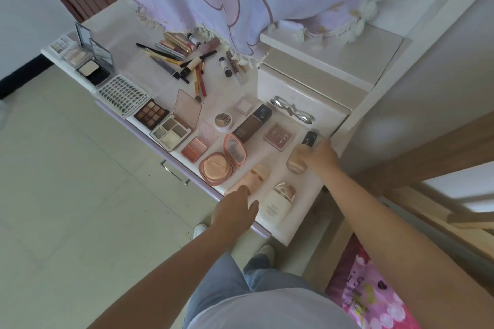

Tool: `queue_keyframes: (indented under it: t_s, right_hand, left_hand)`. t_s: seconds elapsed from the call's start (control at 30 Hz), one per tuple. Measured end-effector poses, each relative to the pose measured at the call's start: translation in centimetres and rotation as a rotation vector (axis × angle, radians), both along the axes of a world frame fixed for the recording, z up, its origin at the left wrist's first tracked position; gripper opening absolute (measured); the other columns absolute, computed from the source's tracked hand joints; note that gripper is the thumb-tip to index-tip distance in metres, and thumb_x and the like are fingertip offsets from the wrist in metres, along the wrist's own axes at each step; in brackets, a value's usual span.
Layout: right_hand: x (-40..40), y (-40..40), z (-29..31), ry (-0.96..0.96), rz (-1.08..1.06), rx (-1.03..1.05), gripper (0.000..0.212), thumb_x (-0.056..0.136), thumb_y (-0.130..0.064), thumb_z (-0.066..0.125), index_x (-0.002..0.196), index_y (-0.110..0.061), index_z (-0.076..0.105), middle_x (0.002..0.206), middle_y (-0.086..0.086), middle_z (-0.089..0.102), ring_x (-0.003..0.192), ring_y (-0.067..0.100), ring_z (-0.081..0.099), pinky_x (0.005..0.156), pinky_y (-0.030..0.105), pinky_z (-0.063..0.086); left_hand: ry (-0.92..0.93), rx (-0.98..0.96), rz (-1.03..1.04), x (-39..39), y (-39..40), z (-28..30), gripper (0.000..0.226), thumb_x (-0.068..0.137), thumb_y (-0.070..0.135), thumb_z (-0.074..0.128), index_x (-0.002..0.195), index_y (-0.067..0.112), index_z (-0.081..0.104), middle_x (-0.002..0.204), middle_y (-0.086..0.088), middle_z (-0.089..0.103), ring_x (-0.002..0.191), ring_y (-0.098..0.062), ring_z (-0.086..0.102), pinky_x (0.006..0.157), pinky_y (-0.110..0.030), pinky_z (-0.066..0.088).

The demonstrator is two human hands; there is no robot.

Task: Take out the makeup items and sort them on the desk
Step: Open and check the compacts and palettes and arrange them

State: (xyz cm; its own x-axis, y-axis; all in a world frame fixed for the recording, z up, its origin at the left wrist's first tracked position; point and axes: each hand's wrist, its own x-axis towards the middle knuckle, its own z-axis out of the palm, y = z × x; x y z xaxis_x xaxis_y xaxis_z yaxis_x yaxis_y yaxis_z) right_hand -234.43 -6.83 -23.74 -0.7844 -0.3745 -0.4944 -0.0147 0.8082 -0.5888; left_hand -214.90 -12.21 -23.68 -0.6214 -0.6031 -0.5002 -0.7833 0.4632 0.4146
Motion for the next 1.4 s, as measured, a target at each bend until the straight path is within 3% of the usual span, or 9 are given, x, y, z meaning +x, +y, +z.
queue_keyframes:
  t_s: [0.1,0.2,0.37,0.5,0.6,0.9,1.07,1.2,1.4]
  right_hand:
    - [0.0,-1.7,-0.5,-0.11,-0.102,0.023,0.063,0.085,-0.025,0.059,0.133,0.0,0.026,0.126,0.017,0.051,0.113,0.031,0.052,0.084,0.03,0.04]
    - [0.0,-2.0,-0.9,-0.159,-0.101,0.114,0.064,0.077,-0.028,0.069,0.124,0.003,0.039,0.111,0.015,0.056,0.098,0.029,0.057,0.07,0.028,0.041]
    - [0.7,-0.9,-0.7,-0.338,-0.202,-0.023,0.022,0.076,-0.017,0.071,0.081,-0.003,0.054,0.063,0.008,0.051,0.049,0.015,0.046,0.03,0.01,0.033]
    - [1.9,0.4,0.3,-0.369,-0.212,-0.218,0.014,0.076,-0.002,0.062,0.068,-0.009,0.052,0.055,0.005,0.047,0.038,0.009,0.042,0.034,0.011,0.032]
    - [2.8,0.8,1.3,-0.432,-0.256,-0.372,0.013,0.076,0.004,0.06,0.072,-0.008,0.057,0.063,0.005,0.052,0.05,0.009,0.048,0.044,0.013,0.039]
    - [4.2,0.2,5.5,-0.476,-0.09,-0.505,0.009,0.086,-0.012,0.06,0.083,-0.02,0.059,0.08,-0.001,0.059,0.073,0.01,0.054,0.066,0.022,0.042]
    - [3.6,-0.4,8.2,-0.215,-0.134,-0.396,0.042,0.095,-0.044,0.034,0.069,-0.015,0.049,0.058,-0.001,0.048,0.045,0.003,0.044,0.047,0.014,0.034]
    - [2.8,-1.5,10.8,0.152,-0.065,-0.258,0.047,0.098,-0.034,0.029,0.058,-0.011,0.037,0.057,0.001,0.037,0.058,0.016,0.039,0.053,0.024,0.027]
    - [2.5,-0.8,14.2,0.409,-0.126,-0.404,0.043,0.097,-0.014,0.034,0.054,-0.013,0.034,0.053,0.001,0.033,0.052,0.014,0.032,0.045,0.015,0.03]
  left_hand:
    - [0.048,0.02,0.024,-0.6,-0.6,0.7,0.037,0.095,0.034,0.042,0.127,0.014,0.042,0.123,-0.004,0.059,0.11,-0.022,0.057,0.094,-0.03,0.047]
    - [0.054,0.012,-0.015,-1.5,-1.4,1.2,0.039,0.094,0.032,0.044,0.128,0.013,0.041,0.123,-0.006,0.057,0.111,-0.023,0.055,0.092,-0.032,0.046]
    - [0.079,0.008,-0.122,-2.7,-2.3,1.4,0.05,0.09,0.034,0.053,0.132,0.011,0.038,0.126,-0.006,0.052,0.112,-0.022,0.052,0.09,-0.028,0.042]
    - [0.07,0.036,-0.244,-3.8,-2.7,1.5,0.062,0.089,0.034,0.056,0.139,0.01,0.029,0.133,-0.008,0.045,0.115,-0.02,0.049,0.093,-0.027,0.04]
    - [0.121,0.033,-0.297,-4.9,-3.2,2.0,0.063,0.086,0.032,0.06,0.138,0.011,0.03,0.136,-0.008,0.041,0.116,-0.02,0.048,0.096,-0.027,0.038]
    - [0.243,0.063,-0.34,-6.6,-6.9,4.2,0.054,0.078,0.013,0.061,0.126,0.009,0.038,0.126,-0.006,0.043,0.115,-0.02,0.047,0.081,-0.023,0.035]
    - [0.256,0.002,-0.434,-7.1,-9.0,6.6,0.038,0.075,0.009,0.059,0.109,0.007,0.043,0.107,-0.006,0.046,0.089,-0.015,0.043,0.069,-0.02,0.035]
    - [0.354,-0.055,-0.519,-9.1,-9.1,9.8,0.039,0.076,0.013,0.063,0.11,0.01,0.045,0.104,-0.005,0.055,0.095,-0.022,0.055,0.068,-0.02,0.036]
    - [0.299,-0.021,-0.694,-10.8,-9.5,14.2,0.034,0.075,0.017,0.065,0.104,0.011,0.047,0.086,-0.005,0.052,0.076,-0.019,0.048,0.052,-0.023,0.034]
